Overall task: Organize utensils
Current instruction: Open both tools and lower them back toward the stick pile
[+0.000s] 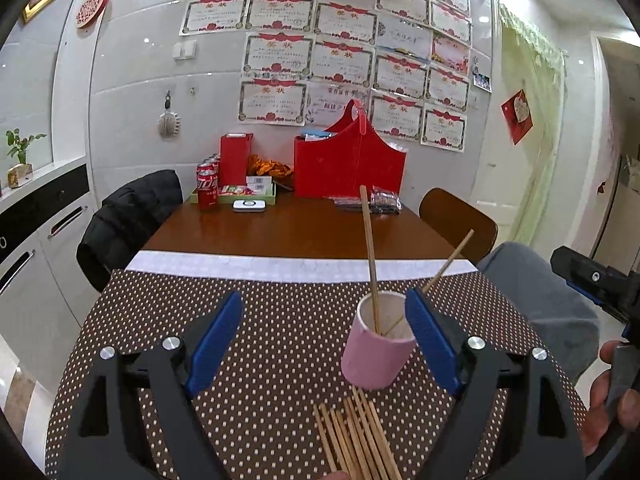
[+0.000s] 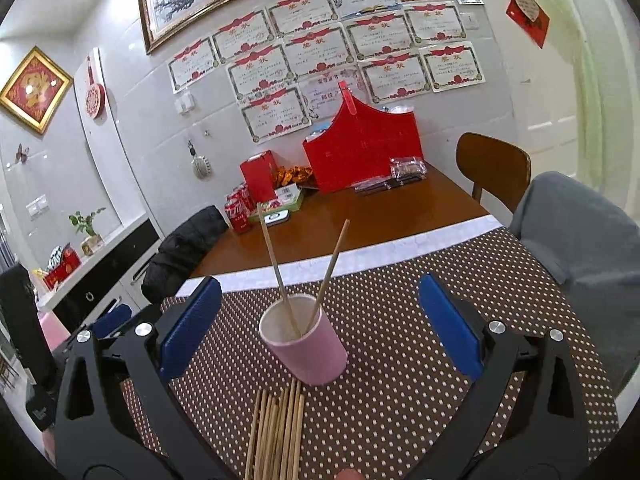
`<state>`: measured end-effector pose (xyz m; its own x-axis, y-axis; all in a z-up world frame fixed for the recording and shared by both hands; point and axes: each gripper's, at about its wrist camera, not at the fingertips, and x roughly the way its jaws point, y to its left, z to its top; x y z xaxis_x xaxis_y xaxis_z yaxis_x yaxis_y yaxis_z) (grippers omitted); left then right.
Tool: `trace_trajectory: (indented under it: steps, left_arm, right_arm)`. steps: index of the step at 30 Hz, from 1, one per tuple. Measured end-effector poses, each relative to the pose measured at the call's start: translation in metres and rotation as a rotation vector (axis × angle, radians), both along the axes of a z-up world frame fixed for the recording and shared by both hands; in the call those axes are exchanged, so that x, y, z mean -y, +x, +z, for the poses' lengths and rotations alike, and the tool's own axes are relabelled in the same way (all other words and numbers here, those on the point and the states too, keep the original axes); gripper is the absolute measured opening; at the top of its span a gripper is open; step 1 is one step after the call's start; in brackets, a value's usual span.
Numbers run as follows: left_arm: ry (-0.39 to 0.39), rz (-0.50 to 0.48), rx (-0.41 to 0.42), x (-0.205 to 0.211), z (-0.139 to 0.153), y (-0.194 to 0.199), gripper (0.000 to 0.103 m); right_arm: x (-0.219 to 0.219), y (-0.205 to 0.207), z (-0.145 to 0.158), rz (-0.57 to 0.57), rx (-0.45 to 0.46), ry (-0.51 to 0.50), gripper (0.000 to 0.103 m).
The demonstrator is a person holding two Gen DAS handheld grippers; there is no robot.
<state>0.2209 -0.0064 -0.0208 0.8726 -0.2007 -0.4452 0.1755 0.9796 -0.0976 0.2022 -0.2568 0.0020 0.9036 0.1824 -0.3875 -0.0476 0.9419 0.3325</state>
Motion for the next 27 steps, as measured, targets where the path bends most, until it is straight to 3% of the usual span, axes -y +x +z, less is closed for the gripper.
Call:
trace_trajectory:
  steps: [17,27]
  left_arm:
    - [0.022,-0.004,-0.087,-0.008,-0.033,-0.028,0.083]
    - [0.092,-0.001,-0.281,-0.013,-0.103,-0.037,0.083]
  right_arm:
    - [-0.013,-0.03,-0.019,0.026,-0.074,-0.069,0.097]
    - [-0.027,-0.02,-0.081,0.09,-0.259,-0.135,0.097]
